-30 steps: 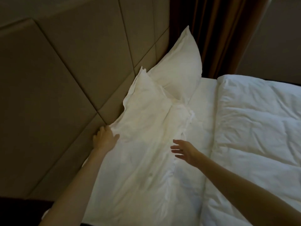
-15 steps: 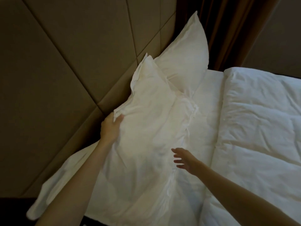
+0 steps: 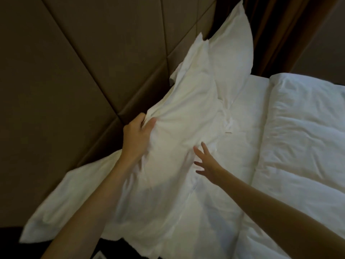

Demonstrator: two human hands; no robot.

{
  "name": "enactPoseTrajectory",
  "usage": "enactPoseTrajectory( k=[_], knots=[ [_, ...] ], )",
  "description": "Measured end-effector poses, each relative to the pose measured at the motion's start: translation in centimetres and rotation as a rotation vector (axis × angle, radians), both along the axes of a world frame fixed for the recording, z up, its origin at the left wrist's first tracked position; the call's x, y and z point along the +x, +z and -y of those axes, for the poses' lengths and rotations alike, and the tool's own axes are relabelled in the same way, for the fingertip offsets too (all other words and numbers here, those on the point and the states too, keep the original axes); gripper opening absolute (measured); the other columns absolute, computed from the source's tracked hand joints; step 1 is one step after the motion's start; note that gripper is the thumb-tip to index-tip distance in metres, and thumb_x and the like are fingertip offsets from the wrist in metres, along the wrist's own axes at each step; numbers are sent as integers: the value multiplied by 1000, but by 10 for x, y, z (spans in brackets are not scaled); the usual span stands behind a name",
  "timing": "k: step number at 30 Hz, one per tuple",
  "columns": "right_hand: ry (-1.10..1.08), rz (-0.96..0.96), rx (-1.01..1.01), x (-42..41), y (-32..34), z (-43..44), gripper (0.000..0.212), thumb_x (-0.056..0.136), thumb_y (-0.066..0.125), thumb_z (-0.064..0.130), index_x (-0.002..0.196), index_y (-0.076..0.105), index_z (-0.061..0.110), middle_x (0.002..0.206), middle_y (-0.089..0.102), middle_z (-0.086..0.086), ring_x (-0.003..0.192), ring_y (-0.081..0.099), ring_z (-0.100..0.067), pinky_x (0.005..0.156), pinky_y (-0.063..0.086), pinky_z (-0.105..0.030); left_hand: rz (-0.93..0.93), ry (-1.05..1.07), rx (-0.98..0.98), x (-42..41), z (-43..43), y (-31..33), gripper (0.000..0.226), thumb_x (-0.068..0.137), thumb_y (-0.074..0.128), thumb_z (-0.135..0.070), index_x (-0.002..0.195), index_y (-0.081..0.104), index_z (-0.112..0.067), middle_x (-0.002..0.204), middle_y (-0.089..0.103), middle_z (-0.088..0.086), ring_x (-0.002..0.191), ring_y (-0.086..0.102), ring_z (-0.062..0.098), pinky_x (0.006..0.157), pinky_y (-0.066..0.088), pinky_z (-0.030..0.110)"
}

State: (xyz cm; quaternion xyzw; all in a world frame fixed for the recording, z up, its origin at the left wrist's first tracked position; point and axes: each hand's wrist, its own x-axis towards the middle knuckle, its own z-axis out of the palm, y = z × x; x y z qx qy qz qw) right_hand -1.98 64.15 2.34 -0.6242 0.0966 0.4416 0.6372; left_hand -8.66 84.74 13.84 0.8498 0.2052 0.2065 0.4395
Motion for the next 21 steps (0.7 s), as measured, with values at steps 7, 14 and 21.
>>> enactPoseTrajectory(
  k=[7, 14, 21],
  knots=[
    [-121, 161, -51, 22, 14, -6, 54, 92, 57, 20, 142, 37, 15, 134, 53, -16, 113, 56, -32, 93, 46, -39, -458, 20, 446, -44, -50, -49, 26, 97, 40, -37, 90, 44, -12, 91, 48, 6, 73, 50, 24, 61, 42, 37],
    [87, 793, -162, 62, 76, -59, 36, 91, 54, 10, 127, 53, 13, 124, 58, -7, 90, 56, -18, 77, 45, -23, -524, 66, 255, -66, -41, -54, 37, 92, 40, -54, 84, 41, -19, 73, 57, 4, 65, 58, 25, 60, 49, 40],
    [697, 1595, -652, 97, 121, -104, 60, 92, 48, 6, 146, 31, 26, 157, 23, -6, 127, 47, -33, 96, 48, -42, -204, -251, -65, -65, -2, -10, 34, 91, 50, -52, 62, 44, -35, 54, 44, -13, 48, 41, 0, 47, 29, 15]
  ],
)
